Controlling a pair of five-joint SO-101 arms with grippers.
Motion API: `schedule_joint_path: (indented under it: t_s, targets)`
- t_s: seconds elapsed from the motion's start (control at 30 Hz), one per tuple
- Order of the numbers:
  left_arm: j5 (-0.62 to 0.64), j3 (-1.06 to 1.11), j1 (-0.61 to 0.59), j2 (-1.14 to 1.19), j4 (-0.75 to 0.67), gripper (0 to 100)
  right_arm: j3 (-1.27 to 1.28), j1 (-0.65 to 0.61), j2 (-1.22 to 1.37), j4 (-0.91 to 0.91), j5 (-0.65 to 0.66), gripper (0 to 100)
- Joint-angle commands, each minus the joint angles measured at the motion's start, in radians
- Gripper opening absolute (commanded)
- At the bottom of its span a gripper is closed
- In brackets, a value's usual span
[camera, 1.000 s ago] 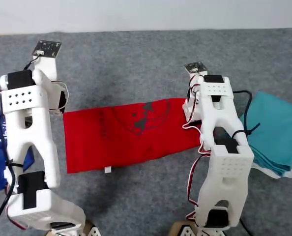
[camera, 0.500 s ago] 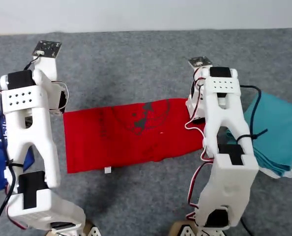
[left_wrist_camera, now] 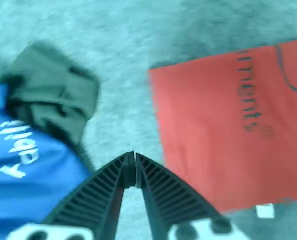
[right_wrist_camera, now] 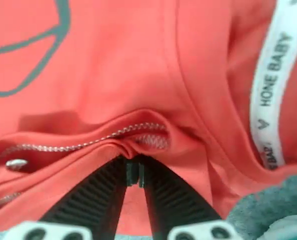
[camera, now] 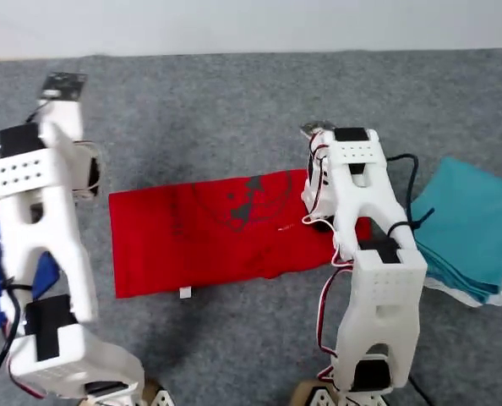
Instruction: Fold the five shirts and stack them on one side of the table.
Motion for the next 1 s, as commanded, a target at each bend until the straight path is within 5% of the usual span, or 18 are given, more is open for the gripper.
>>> schedule_joint_path:
  t_s: [0.0, 0.27, 0.97]
  targets:
    - [-0.006, -0.056, -0.104, -0.089, -0.006, 1, -0.051, 0.015, -0.073, 0.018, 0.002, 1.0]
    - [-0.011, -0.051, -0.157, -0.187, -0.011, 1, -0.049, -0.087, -0.242, 0.073, 0.002, 1.0]
    - [-0.011, -0.051, -0.163, -0.184, -0.006, 1, -0.112, -0.346, -0.013, -0.064, -0.071, 1.0]
